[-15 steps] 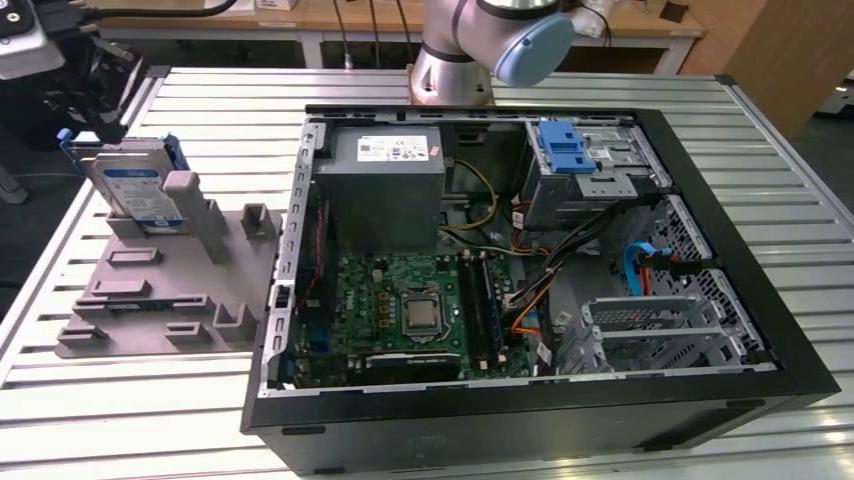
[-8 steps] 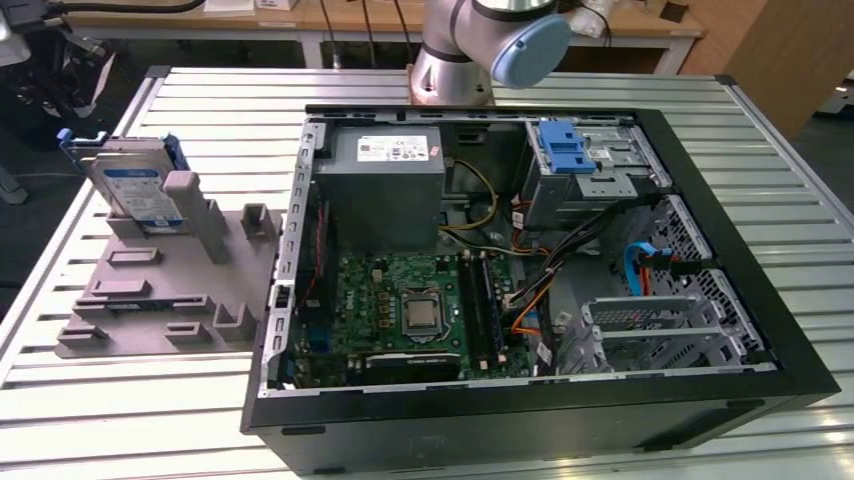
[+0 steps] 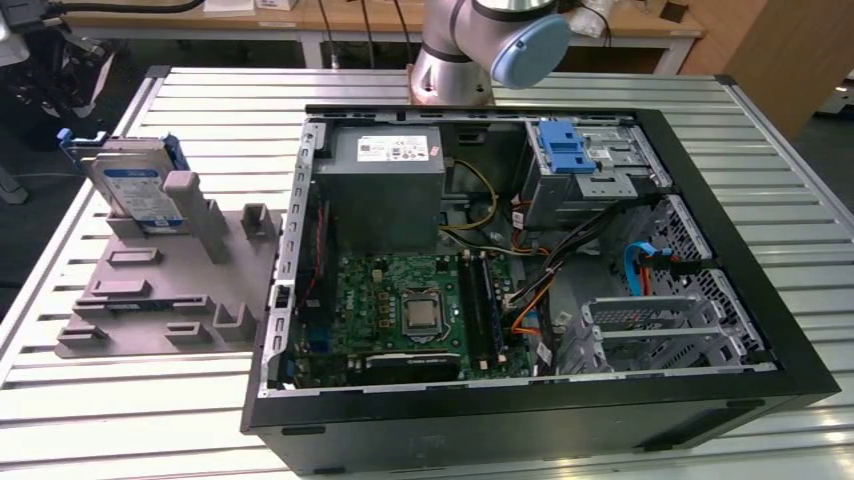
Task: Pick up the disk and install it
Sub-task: 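Reach for the disk, then pick up the disk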
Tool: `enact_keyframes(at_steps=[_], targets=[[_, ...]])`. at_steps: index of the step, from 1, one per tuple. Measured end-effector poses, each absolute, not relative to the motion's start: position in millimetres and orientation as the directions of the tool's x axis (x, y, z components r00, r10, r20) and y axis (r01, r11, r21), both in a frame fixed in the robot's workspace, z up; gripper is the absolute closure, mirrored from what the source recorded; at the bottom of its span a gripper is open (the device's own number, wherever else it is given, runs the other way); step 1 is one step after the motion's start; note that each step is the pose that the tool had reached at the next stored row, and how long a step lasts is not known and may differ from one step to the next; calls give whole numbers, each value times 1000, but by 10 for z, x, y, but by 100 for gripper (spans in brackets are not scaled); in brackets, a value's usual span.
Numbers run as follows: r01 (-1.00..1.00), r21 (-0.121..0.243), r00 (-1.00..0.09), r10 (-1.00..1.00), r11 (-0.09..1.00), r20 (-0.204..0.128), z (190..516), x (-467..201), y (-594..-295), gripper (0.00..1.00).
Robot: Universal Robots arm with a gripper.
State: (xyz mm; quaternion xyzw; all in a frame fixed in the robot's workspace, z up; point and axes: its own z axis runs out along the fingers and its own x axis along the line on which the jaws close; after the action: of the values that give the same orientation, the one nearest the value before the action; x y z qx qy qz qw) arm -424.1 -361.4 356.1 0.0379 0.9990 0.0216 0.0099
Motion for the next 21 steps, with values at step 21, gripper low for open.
enact_keyframes(at_steps=[21], targets=[[-54,44,-998,-53,998,-18,3560,-4251,-3614,89]])
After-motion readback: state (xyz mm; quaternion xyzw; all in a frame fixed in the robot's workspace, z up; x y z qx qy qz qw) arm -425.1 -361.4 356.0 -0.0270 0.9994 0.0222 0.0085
